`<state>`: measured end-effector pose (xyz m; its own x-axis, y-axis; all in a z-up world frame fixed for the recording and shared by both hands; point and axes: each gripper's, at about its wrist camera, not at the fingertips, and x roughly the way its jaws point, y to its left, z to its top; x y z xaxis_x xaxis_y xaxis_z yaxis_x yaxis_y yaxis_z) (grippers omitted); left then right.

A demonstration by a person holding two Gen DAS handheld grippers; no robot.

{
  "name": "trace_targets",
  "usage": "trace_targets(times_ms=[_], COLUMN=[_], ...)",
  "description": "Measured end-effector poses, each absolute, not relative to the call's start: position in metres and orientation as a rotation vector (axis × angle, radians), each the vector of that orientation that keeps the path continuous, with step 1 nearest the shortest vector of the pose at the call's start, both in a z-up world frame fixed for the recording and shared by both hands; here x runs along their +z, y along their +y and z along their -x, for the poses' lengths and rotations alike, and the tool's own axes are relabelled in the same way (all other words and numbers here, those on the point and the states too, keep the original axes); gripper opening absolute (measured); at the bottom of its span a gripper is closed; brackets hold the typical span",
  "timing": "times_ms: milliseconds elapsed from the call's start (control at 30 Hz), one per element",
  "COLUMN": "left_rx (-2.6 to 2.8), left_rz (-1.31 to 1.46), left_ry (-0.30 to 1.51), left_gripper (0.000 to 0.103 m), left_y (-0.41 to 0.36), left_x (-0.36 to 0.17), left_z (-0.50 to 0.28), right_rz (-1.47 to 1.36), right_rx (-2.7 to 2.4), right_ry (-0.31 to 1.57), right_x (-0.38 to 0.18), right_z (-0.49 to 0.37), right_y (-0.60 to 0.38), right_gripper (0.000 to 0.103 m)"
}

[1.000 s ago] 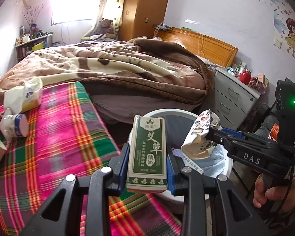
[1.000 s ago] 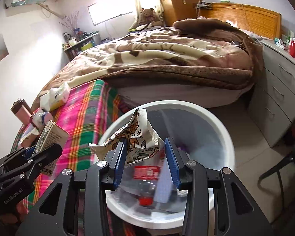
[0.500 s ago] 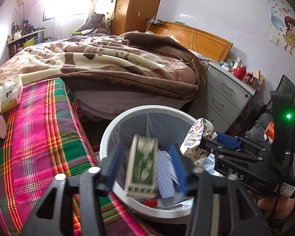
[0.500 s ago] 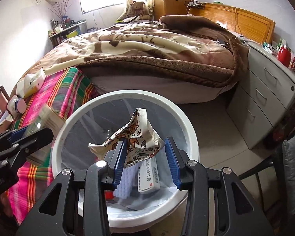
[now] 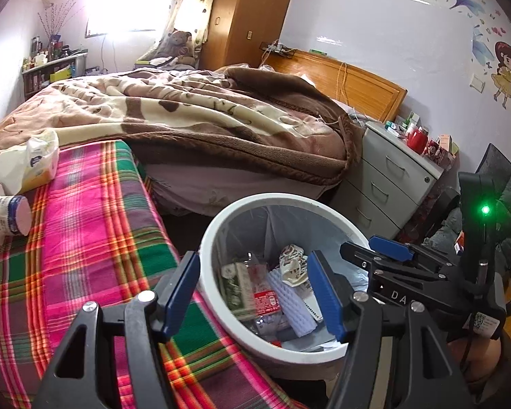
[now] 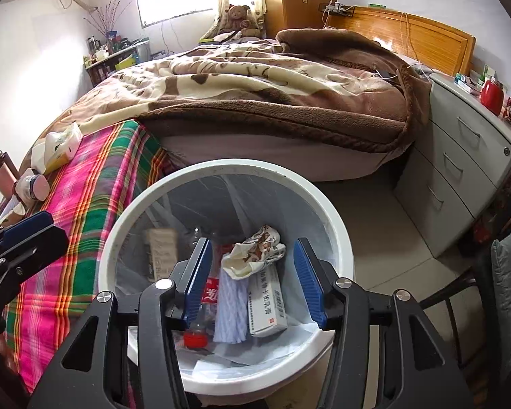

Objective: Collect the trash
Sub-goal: 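Carry the wrapper and green box over the wastebasket and open both grippers, then move both grippers back over the remaining trash on the bed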

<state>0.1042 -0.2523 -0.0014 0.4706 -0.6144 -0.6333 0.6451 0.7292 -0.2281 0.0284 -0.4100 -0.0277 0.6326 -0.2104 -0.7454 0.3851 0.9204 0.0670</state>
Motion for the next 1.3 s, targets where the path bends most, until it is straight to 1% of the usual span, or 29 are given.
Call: trace_targets(times_ms=[333,567,900,1300], left_rx=[-0.672,-0.582,-0.458,-0.306], left_rz=[-0.011,0.017,0.068,0.116], left_ry=[0.718,0.704,0.694,0.692], left_gripper=[0.069,0.070,0.071,0.071], left_y=[-0.194,-0.147,-0.077,0.012], left_x=[0.008,0.010,0.009,0.001], left_z=[-0.114,-0.125,-0.140,-0.159], right_rz=[-0.234,-0.217,-0.246,-0.198], right_rx=[-0.264,-0.176,-0.052,0.053], right_ry=[0.774,0.735,0.743,0.783], right_x=[-0.023,-0.017,-0.016,-0.020], right_z=[-0.041,-0.056,-0.082,-0.116], right_y=[-0.381,-0.353,-0.309,-0.245], right_gripper=[0.056,0.056,0.056,0.056])
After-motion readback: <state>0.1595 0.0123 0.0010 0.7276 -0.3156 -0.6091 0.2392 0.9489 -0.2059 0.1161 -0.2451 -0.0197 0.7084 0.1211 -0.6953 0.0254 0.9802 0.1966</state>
